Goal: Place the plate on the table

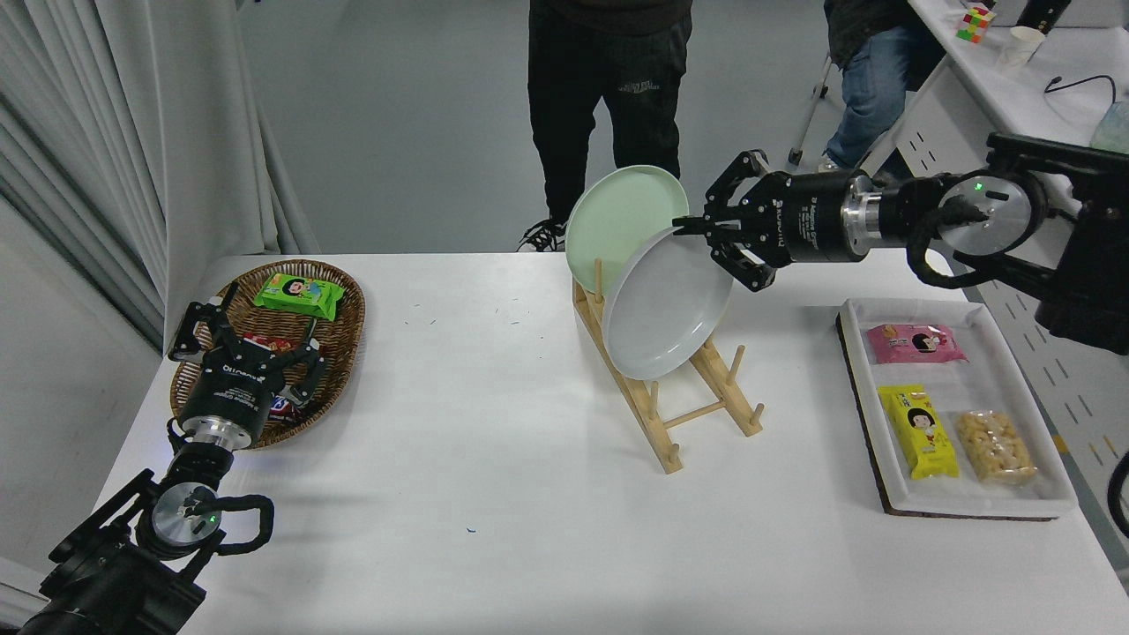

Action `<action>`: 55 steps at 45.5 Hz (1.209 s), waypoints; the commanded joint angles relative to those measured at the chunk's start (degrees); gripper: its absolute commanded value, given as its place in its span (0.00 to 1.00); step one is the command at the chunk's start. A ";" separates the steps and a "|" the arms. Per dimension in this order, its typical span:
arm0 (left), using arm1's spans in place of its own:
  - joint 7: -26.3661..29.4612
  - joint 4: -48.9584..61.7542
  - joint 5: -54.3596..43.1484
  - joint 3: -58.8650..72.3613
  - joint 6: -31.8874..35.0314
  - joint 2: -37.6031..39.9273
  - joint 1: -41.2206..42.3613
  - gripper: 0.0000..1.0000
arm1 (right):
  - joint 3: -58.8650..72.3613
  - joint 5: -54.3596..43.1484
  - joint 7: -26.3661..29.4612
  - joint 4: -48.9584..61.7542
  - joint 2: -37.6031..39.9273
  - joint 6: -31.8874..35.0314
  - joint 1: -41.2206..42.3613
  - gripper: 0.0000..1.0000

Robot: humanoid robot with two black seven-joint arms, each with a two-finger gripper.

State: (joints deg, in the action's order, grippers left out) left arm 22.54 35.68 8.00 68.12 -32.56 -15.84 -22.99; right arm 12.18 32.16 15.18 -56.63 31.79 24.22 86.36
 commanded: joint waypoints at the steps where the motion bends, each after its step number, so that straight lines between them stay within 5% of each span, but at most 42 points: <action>1: -0.04 0.00 0.00 0.09 0.04 0.02 -0.04 0.98 | -4.00 0.71 0.03 -0.15 1.43 2.76 0.47 0.00; 43: 0.05 0.00 0.00 0.00 0.04 0.02 -0.04 0.98 | -9.89 8.18 0.11 1.26 0.90 2.06 9.17 0.00; 55: 0.05 0.00 0.00 0.00 -0.05 0.02 -0.04 0.98 | -9.63 10.38 2.83 -0.59 -0.41 -7.95 11.02 0.00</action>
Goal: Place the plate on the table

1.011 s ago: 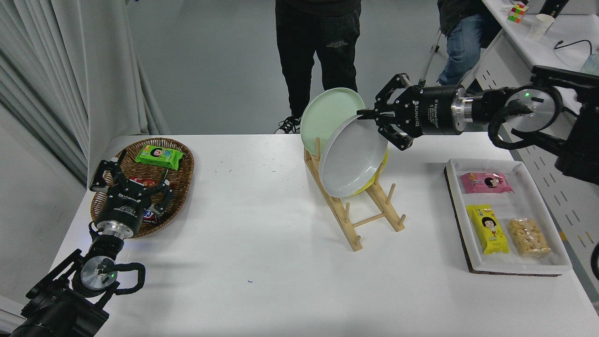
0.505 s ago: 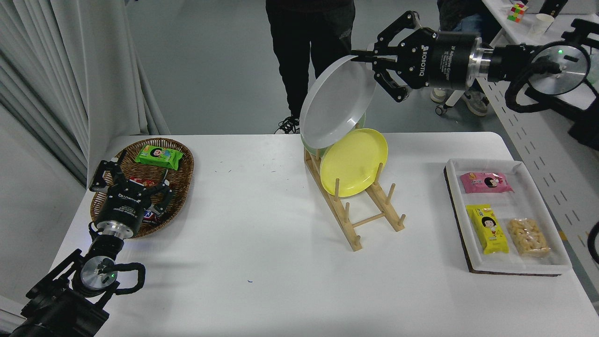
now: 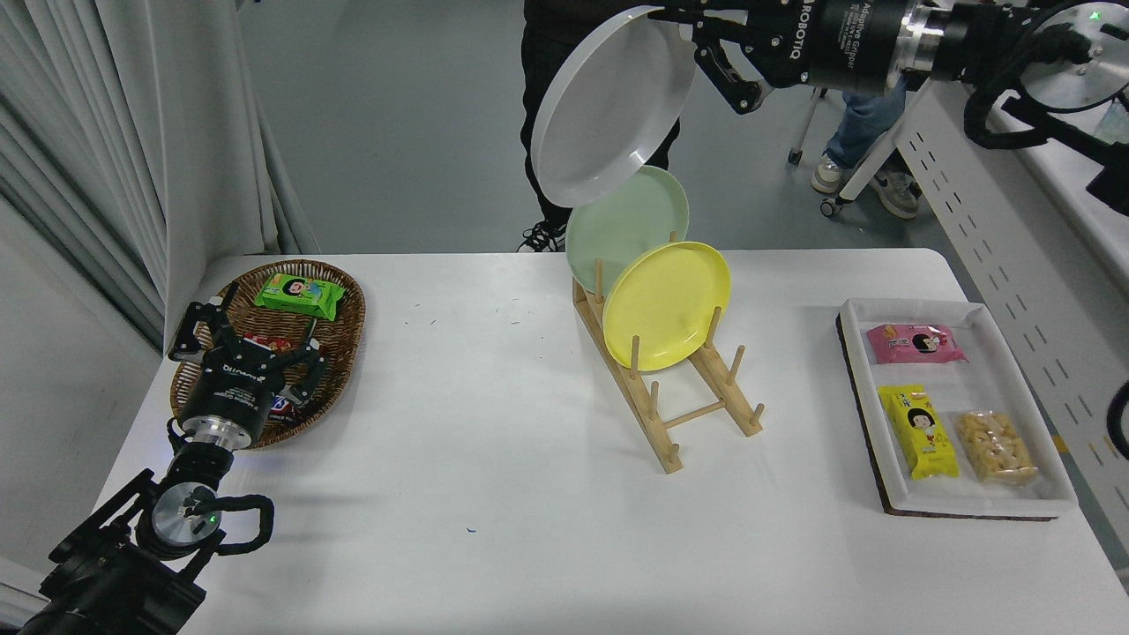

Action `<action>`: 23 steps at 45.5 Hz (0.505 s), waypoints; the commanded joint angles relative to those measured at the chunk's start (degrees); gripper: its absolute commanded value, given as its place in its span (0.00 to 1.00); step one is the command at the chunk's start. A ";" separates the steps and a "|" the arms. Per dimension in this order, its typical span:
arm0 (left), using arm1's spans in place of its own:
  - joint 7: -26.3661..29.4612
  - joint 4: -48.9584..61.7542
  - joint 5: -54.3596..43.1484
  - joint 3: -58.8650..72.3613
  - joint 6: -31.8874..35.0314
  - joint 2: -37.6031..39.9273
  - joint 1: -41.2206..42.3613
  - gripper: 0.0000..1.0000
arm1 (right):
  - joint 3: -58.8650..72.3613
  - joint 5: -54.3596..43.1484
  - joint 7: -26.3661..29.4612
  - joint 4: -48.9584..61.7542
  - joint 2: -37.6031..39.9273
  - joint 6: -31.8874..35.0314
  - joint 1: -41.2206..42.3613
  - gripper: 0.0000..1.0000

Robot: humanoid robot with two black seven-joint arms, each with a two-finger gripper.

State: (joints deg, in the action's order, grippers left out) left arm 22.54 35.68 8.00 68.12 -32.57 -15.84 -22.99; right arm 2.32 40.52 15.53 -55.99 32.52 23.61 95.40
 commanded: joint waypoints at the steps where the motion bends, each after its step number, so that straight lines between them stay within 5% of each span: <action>1: -0.04 0.00 0.00 0.00 0.05 -0.07 0.05 0.98 | 0.23 2.45 3.44 -1.40 -1.40 -8.48 2.15 0.00; 23: 0.05 0.00 0.00 0.00 0.05 -0.07 0.05 0.98 | 0.58 13.79 12.94 -1.58 -10.45 -34.50 5.32 0.00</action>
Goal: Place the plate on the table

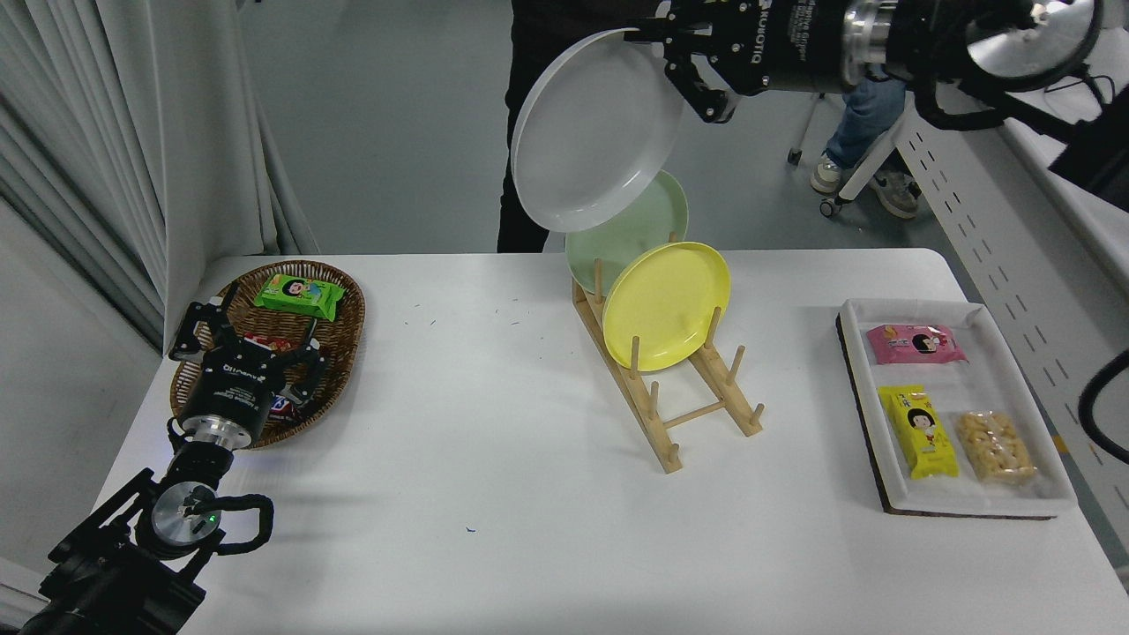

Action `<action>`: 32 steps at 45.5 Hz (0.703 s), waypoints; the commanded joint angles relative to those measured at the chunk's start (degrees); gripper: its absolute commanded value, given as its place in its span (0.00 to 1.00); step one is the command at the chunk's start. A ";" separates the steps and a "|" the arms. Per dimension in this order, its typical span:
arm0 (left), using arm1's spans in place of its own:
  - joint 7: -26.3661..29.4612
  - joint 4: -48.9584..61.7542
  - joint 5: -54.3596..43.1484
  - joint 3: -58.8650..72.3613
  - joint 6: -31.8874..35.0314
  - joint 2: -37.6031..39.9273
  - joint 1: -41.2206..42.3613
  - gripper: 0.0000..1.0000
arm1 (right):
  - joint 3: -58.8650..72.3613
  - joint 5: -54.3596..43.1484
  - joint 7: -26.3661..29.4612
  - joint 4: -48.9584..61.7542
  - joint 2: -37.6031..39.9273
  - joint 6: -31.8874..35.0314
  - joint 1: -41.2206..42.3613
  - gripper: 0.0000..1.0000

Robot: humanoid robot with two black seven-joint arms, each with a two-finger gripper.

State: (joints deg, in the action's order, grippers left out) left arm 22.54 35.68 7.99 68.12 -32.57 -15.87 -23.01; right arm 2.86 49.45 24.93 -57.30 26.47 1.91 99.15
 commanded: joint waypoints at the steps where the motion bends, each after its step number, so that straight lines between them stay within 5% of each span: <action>1: 0.05 0.00 0.01 0.00 0.05 -0.04 0.07 0.98 | 0.04 5.13 3.72 -0.35 -5.01 -14.20 1.57 0.00; 32: -0.04 0.00 0.01 0.00 0.05 0.05 -0.02 0.98 | -10.42 7.77 4.61 -0.09 -18.64 -48.13 -5.02 0.00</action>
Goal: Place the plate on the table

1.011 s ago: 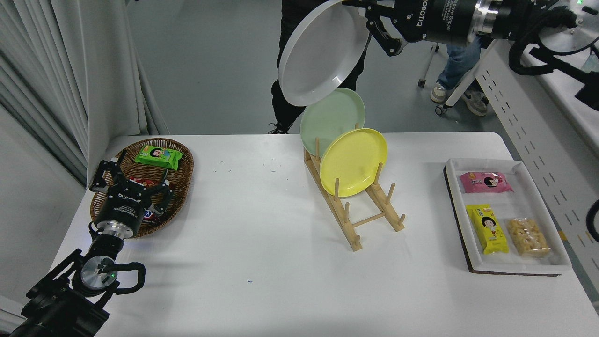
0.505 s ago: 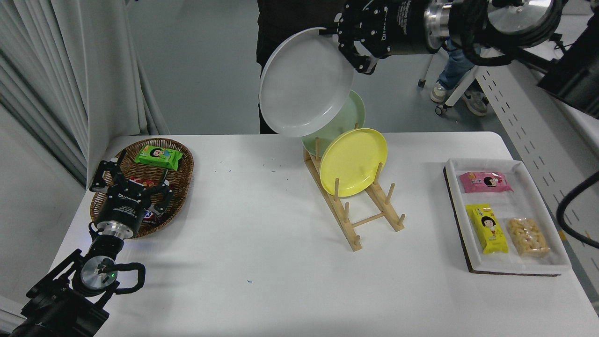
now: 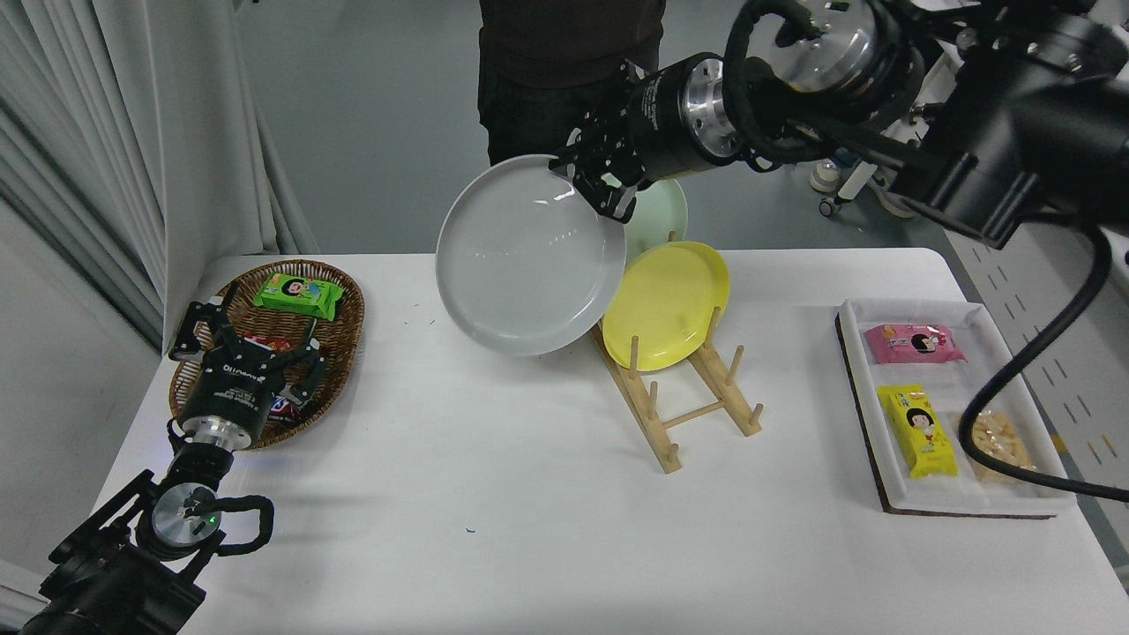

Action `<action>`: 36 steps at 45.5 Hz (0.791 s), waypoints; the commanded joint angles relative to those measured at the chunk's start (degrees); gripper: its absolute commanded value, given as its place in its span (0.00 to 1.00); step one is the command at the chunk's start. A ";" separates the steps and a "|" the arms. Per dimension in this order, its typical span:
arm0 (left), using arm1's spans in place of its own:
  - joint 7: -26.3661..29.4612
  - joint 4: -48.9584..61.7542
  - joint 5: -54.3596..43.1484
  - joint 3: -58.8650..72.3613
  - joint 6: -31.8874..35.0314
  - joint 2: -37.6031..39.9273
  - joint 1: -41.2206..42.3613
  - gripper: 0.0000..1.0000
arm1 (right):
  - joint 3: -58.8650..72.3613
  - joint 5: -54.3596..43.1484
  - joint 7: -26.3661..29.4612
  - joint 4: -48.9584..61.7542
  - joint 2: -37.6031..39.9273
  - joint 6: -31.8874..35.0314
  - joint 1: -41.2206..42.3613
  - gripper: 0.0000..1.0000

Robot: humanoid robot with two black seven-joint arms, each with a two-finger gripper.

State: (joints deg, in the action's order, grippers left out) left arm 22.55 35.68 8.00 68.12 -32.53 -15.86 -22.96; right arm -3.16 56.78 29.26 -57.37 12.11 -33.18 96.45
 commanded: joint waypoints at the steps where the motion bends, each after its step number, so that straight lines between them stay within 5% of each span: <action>1: 0.04 0.00 0.00 0.00 -0.08 -0.05 -0.06 0.98 | -4.66 0.35 0.27 0.06 -4.37 -13.40 -2.75 0.00; 36: -0.04 0.00 0.00 0.00 0.01 0.04 -0.06 0.98 | -13.54 -8.61 0.18 8.93 -12.11 -16.82 -20.42 0.00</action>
State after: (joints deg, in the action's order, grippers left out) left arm 22.54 35.68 8.00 68.12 -32.56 -15.86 -22.99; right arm -13.26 51.79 29.52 -54.02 3.36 -49.47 82.52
